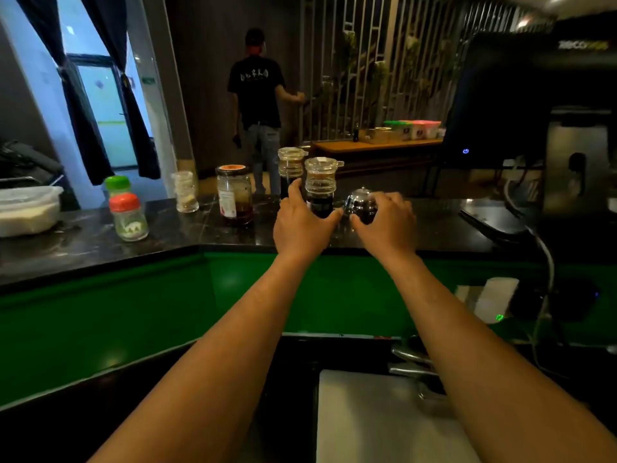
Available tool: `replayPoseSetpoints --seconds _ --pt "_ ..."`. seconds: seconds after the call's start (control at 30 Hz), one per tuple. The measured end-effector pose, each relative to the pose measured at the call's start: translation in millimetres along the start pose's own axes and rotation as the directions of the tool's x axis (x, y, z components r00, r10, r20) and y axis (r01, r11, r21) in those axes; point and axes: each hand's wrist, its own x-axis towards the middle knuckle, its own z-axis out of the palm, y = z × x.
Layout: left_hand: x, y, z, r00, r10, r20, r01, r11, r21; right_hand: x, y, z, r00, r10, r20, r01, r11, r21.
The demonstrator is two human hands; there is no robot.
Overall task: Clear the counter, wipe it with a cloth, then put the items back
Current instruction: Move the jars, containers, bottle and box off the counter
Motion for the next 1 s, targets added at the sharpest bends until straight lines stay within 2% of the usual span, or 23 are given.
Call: replayPoseSetpoints --seconds 0.07,0.2,0.3,0.4,0.57,0.7,0.8,0.9,1.0 --pt "15.4 2.5 13.2 0.999 -0.038 0.018 0.039 0.999 -0.035 22.8 4.0 12.7 0.998 0.06 0.036 -0.06 0.998 -0.001" --pt "33.5 -7.5 35.8 0.992 -0.117 0.051 0.121 0.989 -0.083 62.8 15.6 46.6 0.972 0.176 0.159 -0.158 0.98 -0.117" --pt "35.8 -14.3 43.3 0.995 -0.1 0.01 0.1 0.993 -0.064 83.5 26.7 70.9 0.928 0.278 0.25 -0.264 0.961 -0.087" --pt "36.6 -16.7 46.4 0.998 -0.07 -0.011 0.069 0.997 -0.045 94.9 32.0 86.3 0.909 0.3 0.29 -0.293 0.954 -0.067" --pt "37.3 -18.1 48.8 0.997 -0.05 -0.053 0.049 0.998 -0.034 94.6 31.6 85.5 0.934 0.283 0.219 -0.249 0.953 -0.17" --pt "33.3 -16.1 41.8 0.998 -0.053 -0.024 0.051 0.994 -0.093 74.1 22.8 63.7 0.964 0.216 0.156 -0.183 0.962 -0.202" --pt "20.7 -10.9 25.1 0.999 -0.045 0.011 0.046 0.982 -0.185 48.0 16.1 39.7 0.978 0.183 0.098 -0.169 0.976 -0.135" --pt "-4.3 -12.7 -2.5 0.999 -0.033 -0.018 0.026 0.96 -0.278 11.0 3.6 12.7 0.99 0.144 0.002 -0.144 0.988 -0.059" --pt "-41.3 -24.8 -36.8 1.0 -0.019 -0.007 0.016 0.951 -0.31 -33.0 -16.1 -13.6 0.993 0.1 -0.067 -0.1 0.995 -0.006"
